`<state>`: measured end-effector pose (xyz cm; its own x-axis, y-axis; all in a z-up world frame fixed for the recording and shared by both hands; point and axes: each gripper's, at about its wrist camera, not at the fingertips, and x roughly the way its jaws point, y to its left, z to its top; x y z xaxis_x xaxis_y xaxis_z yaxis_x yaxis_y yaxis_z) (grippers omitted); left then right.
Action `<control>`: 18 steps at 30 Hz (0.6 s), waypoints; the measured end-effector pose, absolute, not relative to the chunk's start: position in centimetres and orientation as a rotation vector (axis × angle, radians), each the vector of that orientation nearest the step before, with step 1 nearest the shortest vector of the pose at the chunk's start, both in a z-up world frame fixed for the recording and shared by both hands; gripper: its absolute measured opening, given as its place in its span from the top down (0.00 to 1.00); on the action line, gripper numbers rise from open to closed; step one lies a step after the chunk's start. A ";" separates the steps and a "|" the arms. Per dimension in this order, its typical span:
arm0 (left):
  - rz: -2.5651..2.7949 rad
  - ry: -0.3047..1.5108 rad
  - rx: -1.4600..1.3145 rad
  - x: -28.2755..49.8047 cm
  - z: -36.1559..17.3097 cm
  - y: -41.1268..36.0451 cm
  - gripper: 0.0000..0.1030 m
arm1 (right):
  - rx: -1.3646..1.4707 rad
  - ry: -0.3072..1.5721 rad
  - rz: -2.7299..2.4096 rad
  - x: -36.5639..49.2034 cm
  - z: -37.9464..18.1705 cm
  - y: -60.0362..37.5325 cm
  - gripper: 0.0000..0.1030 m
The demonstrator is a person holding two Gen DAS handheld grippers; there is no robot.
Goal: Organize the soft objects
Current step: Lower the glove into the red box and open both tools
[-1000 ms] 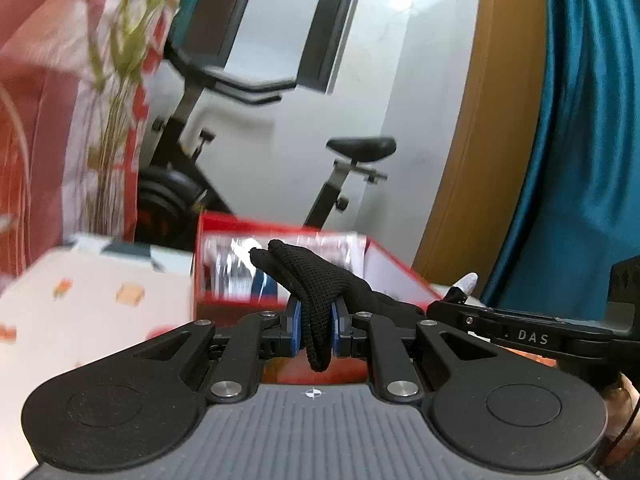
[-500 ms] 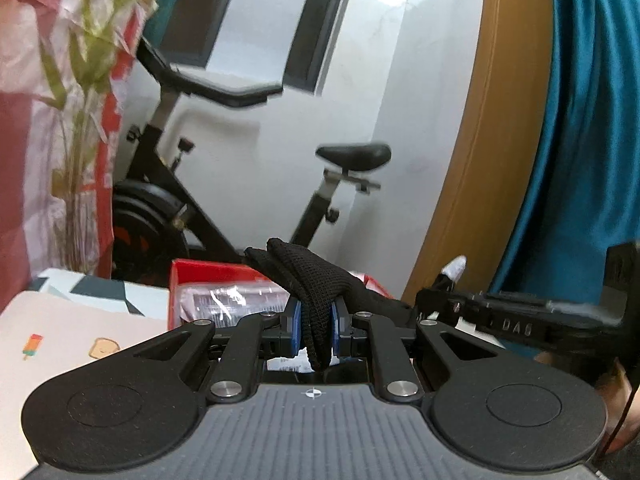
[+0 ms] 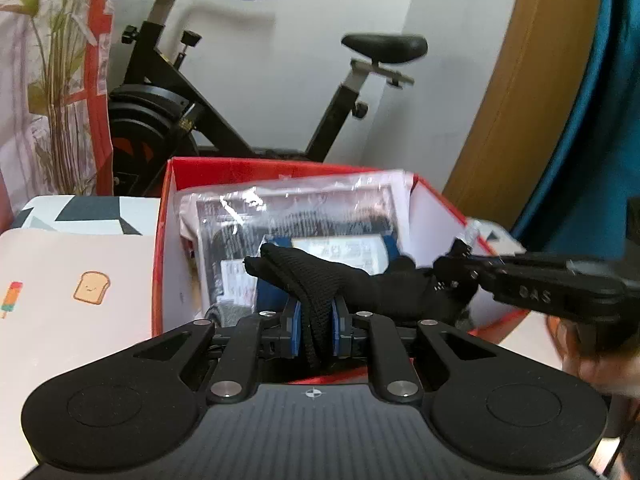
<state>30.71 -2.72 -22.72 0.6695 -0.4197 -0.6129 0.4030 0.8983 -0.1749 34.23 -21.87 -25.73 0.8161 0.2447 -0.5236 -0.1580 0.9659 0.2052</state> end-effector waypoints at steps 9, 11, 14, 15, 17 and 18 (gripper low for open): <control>-0.436 0.704 0.061 30.7 -22.6 -2.0 0.69 | 0.165 0.662 0.222 35.4 -27.8 -20.6 0.93; -0.423 0.687 0.059 30.4 -22.3 -1.9 0.60 | 0.170 0.679 0.217 35.5 -28.0 -20.7 0.93; -0.396 0.661 0.044 30.1 -21.6 -1.7 0.50 | 0.183 0.711 0.213 35.7 -28.3 -20.7 0.90; -0.386 0.655 0.039 30.1 -21.5 -1.6 0.44 | 0.185 0.720 0.210 35.7 -28.4 -20.7 0.86; -0.371 0.642 0.026 29.9 -21.1 -1.5 0.39 | 0.176 0.723 0.191 35.5 -28.3 -20.6 0.80; -0.368 0.637 0.020 29.8 -20.9 -1.5 0.37 | 0.172 0.719 0.186 35.3 -28.1 -20.5 0.78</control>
